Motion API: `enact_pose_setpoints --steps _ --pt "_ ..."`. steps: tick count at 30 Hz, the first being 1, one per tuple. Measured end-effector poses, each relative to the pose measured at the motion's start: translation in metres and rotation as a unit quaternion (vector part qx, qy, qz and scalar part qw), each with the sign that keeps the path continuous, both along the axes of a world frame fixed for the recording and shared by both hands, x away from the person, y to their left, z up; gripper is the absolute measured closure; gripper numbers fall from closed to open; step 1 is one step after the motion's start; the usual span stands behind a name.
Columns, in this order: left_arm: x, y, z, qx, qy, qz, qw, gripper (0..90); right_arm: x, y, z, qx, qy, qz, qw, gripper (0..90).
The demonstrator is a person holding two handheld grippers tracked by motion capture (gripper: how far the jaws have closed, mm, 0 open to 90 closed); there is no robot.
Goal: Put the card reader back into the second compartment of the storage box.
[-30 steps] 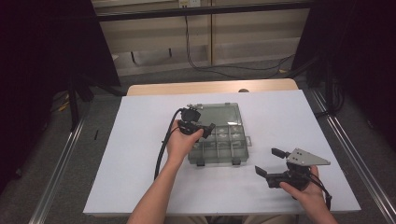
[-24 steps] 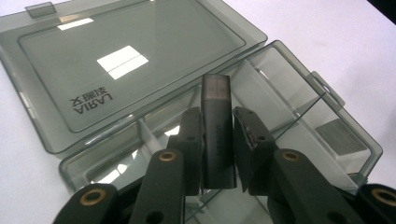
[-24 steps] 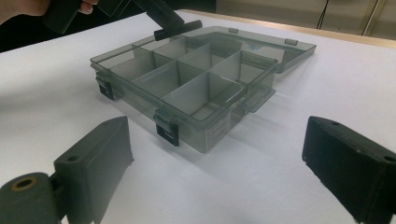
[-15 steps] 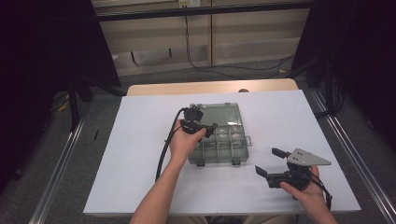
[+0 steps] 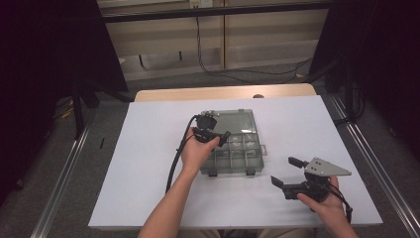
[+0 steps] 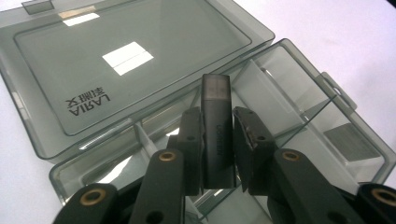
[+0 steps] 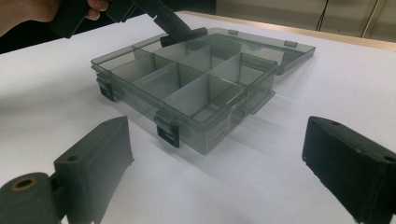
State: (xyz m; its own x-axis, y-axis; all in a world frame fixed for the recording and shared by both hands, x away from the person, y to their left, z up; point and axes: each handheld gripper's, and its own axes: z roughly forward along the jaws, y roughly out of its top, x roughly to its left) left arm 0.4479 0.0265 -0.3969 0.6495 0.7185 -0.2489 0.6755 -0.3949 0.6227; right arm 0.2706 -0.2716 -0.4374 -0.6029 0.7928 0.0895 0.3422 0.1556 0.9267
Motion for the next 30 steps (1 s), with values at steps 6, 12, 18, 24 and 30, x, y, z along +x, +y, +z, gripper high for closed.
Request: enact_pose_setpoints --steps 6,12,18,24,30 --pt "0.0003 0.0002 -0.0019 0.004 0.003 0.000 1.0000 73.5 -0.0002 0.0000 0.0005 0.000 0.000 -0.001 1.0000 7.8" --pt "-0.0004 0.0014 -0.0021 0.006 0.005 0.001 1.0000 73.5 -0.0003 0.0003 0.0007 0.000 -0.002 0.000 1.0000 7.8" --pt "-0.0013 0.0032 -0.0032 0.011 0.004 0.007 0.9999 73.6 -0.0003 0.0004 0.0009 0.001 -0.002 0.000 1.0000 7.8" --pt "-0.0020 0.0039 -0.0042 0.015 0.002 0.007 0.9999 73.6 -0.0003 0.0006 0.0009 0.000 -0.002 0.001 1.0000 7.9" --pt "-0.0024 0.0042 -0.0052 0.014 0.003 0.007 0.9999 73.5 -0.0004 0.0005 0.0010 0.000 -0.002 0.001 1.0000 7.9"
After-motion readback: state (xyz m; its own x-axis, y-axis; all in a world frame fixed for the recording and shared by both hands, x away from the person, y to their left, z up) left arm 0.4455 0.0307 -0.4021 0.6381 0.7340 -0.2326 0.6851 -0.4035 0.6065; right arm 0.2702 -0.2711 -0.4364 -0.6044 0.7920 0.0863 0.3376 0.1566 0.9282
